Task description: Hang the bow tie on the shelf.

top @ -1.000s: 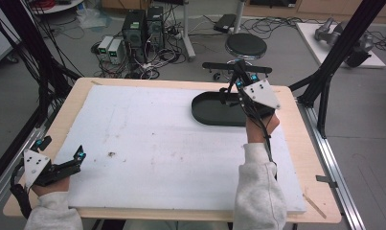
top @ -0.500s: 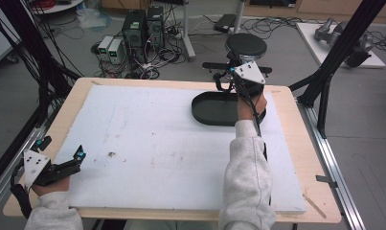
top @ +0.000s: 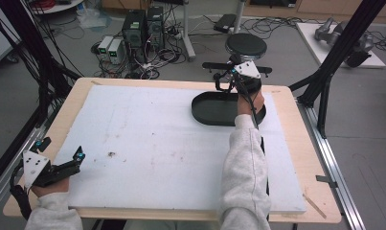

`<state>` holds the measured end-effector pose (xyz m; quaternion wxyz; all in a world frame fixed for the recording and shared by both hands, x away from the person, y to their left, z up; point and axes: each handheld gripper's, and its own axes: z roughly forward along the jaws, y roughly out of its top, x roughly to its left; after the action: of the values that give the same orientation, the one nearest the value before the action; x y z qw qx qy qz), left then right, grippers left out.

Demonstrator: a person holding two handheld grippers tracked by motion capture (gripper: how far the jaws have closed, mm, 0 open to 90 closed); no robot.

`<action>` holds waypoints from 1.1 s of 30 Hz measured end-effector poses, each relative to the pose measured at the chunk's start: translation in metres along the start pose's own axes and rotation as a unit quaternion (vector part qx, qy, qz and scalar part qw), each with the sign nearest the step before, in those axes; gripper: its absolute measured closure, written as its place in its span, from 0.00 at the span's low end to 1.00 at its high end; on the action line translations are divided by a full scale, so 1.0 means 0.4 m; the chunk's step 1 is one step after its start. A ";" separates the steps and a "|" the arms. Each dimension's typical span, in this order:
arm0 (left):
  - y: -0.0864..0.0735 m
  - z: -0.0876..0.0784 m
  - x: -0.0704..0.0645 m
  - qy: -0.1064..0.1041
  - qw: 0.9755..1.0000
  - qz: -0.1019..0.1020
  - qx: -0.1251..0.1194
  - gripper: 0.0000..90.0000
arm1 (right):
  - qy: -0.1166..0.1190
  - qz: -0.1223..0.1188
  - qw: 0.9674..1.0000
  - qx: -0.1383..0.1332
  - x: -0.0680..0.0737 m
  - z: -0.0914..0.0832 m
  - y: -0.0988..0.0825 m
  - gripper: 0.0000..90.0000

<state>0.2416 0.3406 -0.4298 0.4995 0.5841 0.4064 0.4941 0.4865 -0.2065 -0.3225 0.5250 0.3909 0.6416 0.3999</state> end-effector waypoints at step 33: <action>0.001 -0.007 -0.002 0.000 1.000 0.001 0.001 0.02 | -0.043 0.035 0.997 -0.048 -0.031 -0.106 0.095 0.22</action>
<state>0.2388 0.3402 -0.4296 0.4979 0.5851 0.4066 0.4944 0.4495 -0.2081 -0.2775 0.5559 0.4041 0.5848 0.4308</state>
